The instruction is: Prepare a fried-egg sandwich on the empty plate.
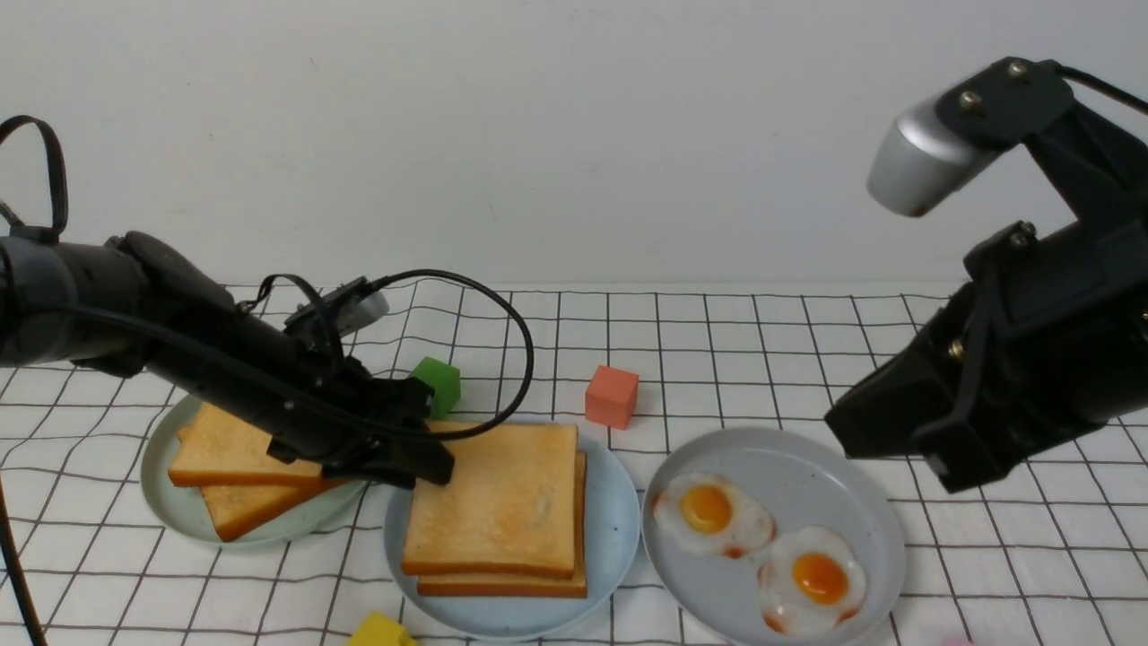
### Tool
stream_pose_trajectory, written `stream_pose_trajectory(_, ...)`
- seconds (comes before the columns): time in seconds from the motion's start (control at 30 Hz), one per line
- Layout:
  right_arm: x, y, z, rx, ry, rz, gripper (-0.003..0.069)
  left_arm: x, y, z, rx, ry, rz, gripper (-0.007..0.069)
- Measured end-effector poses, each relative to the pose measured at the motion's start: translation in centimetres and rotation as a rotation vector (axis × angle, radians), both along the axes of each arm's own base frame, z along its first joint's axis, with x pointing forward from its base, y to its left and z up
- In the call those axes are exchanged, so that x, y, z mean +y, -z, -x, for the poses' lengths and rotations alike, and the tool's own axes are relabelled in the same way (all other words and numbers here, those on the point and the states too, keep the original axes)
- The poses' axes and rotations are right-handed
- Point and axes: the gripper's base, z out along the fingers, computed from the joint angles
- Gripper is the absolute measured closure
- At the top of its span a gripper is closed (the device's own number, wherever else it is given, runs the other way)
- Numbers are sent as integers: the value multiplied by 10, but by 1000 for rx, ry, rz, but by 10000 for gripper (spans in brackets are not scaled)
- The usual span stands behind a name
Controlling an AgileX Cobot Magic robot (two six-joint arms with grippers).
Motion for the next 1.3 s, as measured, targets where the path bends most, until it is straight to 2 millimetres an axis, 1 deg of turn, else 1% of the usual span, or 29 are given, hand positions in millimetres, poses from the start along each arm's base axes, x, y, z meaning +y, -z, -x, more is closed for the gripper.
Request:
stream_pose_trajectory(0.7, 0, 0, 0, 0, 0, 0, 521, -1, -2, -1, 9, -20, 25, 439)
stream_pose_trajectory(0.77, 0, 0, 0, 0, 0, 0, 516, -1, -2, -1, 14, -26, 27, 398)
stream_pose_trajectory(0.8, 0, 0, 0, 0, 0, 0, 516, -1, -2, -1, 14, -26, 27, 393)
stream_pose_trajectory(0.93, 0, 0, 0, 0, 0, 0, 508, -1, -1, 0, 23, -19, 15, 270)
stream_pose_trajectory(0.97, 0, 0, 0, 0, 0, 0, 508, -1, -1, 0, 23, -17, 14, 270)
stream_pose_trajectory(1.0, 0, 0, 0, 0, 0, 0, 506, 0, -2, 0, 21, -10, 5, 242)
stream_pose_trajectory(1.03, 0, 0, 0, -1, 0, 1, 503, 1, -5, -1, 21, -6, -16, 197)
stream_pose_trajectory(1.07, 0, 0, 0, -1, 0, 1, 503, 2, -6, -2, 20, -7, -18, 193)
stream_pose_trajectory(1.1, 0, 0, 0, -1, 0, 2, 500, 5, -14, -4, 21, -30, -49, 158)
stream_pose_trajectory(1.2, -1, 0, 0, -6, 1, 13, 494, 12, -29, -7, 19, -79, -94, 132)
stream_pose_trajectory(1.3, -3, 2, -1, -6, 17, 43, 486, 23, -65, -5, -20, -161, -187, 121)
